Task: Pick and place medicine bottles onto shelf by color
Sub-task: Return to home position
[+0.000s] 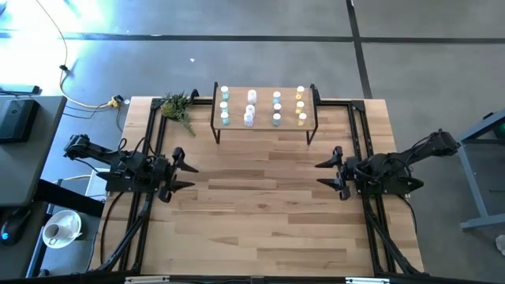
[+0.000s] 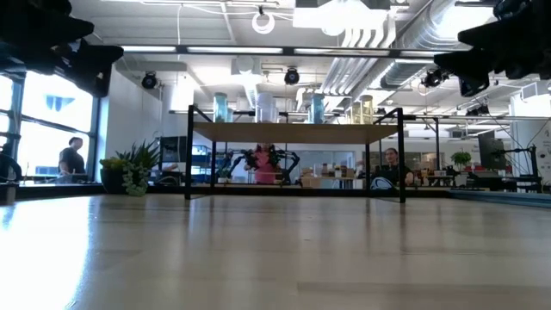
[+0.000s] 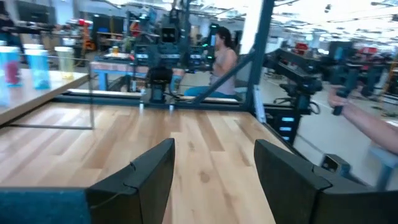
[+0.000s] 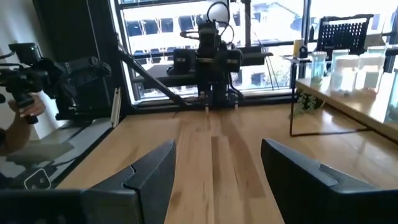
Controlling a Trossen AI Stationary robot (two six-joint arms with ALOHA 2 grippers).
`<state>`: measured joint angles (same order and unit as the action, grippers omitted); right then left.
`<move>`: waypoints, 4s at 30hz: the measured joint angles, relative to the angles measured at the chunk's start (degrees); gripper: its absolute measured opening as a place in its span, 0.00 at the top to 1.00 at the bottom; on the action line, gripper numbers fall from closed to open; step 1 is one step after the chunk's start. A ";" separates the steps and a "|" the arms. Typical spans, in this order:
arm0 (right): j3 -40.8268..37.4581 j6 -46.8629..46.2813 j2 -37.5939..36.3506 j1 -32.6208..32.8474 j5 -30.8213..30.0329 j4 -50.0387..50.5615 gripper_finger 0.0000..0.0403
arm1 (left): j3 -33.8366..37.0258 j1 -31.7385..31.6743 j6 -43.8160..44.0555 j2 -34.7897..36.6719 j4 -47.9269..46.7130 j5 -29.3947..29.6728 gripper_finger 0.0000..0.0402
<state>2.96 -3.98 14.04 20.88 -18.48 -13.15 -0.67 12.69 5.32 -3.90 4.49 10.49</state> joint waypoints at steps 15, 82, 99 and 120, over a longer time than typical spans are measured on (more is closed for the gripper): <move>-0.15 -6.76 0.74 0.26 -4.42 4.74 0.44 | -0.02 -0.02 -0.60 0.00 -0.48 2.13 0.47; -0.09 -7.57 4.33 0.26 -11.30 7.37 0.44 | -0.04 0.00 -8.52 -0.02 3.30 2.33 0.47; -0.09 -7.56 4.31 0.26 -11.30 7.37 0.44 | -0.04 -0.02 -8.52 -0.02 3.30 2.30 0.47; -0.09 -7.56 4.31 0.26 -11.30 7.37 0.44 | -0.02 -0.02 -8.52 -0.02 3.30 2.28 0.47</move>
<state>2.87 -11.55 18.35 21.15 -29.78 -5.78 -0.69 12.67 -3.20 -3.92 7.79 12.78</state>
